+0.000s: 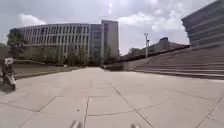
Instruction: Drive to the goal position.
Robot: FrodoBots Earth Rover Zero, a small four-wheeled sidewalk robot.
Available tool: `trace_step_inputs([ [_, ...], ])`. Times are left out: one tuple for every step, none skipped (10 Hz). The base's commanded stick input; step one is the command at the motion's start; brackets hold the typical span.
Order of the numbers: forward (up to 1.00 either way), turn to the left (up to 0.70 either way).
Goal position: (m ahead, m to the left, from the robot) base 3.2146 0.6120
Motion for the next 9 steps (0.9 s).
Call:
trace_step_inputs([
  [0.99,0.04],
  [0.99,0.04],
  [0.99,0.04],
  [0.99,0.04],
  [0.99,0.04],
  [0.99,0.04],
  [0.99,0.04],
  [0.99,0.04],
  [0.99,0.04],
])
